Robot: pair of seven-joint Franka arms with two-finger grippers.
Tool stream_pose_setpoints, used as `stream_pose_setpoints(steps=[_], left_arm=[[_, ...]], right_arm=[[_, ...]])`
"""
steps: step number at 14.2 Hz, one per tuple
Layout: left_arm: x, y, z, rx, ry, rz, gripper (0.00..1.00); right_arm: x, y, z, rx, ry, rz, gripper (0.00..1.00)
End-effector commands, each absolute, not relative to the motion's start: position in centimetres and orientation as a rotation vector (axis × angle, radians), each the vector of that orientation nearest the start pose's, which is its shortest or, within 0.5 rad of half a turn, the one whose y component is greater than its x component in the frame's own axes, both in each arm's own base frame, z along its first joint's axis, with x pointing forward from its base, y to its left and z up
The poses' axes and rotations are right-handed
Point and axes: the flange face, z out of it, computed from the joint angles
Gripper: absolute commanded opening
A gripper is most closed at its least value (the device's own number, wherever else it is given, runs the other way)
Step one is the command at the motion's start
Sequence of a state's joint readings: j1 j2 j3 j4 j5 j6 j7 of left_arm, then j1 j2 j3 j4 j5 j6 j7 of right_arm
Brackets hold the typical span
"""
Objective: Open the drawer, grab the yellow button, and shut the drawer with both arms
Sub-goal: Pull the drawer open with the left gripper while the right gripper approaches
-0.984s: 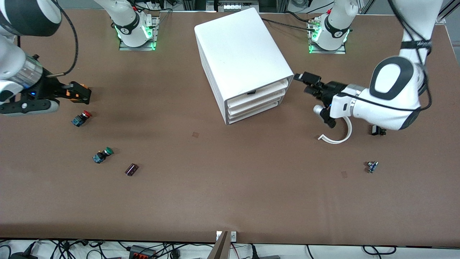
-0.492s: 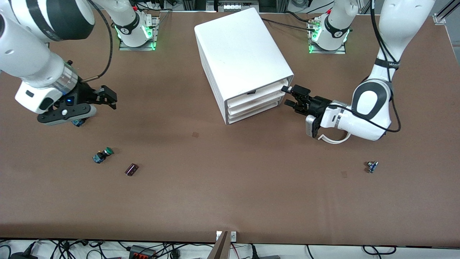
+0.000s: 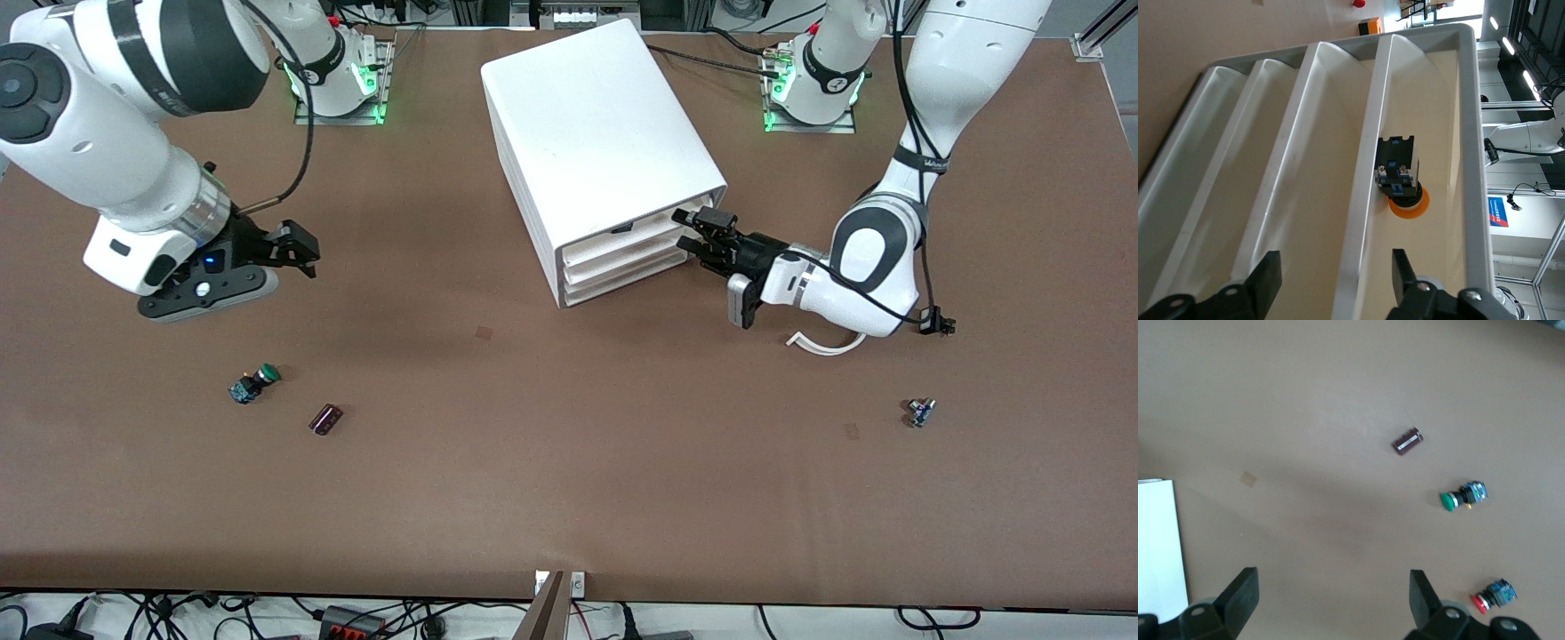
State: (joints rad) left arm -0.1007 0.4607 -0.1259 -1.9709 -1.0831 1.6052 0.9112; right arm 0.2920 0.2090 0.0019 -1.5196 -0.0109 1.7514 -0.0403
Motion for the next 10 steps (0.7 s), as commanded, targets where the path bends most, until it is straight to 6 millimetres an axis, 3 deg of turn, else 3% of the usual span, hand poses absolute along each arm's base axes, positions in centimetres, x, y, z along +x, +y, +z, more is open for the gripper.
stream_pose_setpoints(steps=[1,4,6,9,10], left_arm=[[50.7,-21.2,24.8,1.77,-0.556,-0.332,0.48],[50.7,-21.3,24.8,1.77,-0.559,-0.333,0.09],[51.6,-20.7,25.2,1.78,-0.542,-0.321,0.05],[56.7,-17.5,26.2,1.822,-0.474,-0.267,0.05],[58.0,-17.4,26.2,1.827,-0.465,-0.259,0.05]], right_arm=[[61.5,20.8,54.1,-3.086,-0.568,-0.058,1.0],[61.8,24.6,53.4,-3.074,-0.488,-0.056,1.0],[61.2,28.0,52.7,-3.082,-0.439,-0.052,1.0],[61.0,32.2,52.4,-3.085,-0.368,-0.074,1.0],[60.9,33.1,52.2,-3.082,-0.374,-0.075,1.0]])
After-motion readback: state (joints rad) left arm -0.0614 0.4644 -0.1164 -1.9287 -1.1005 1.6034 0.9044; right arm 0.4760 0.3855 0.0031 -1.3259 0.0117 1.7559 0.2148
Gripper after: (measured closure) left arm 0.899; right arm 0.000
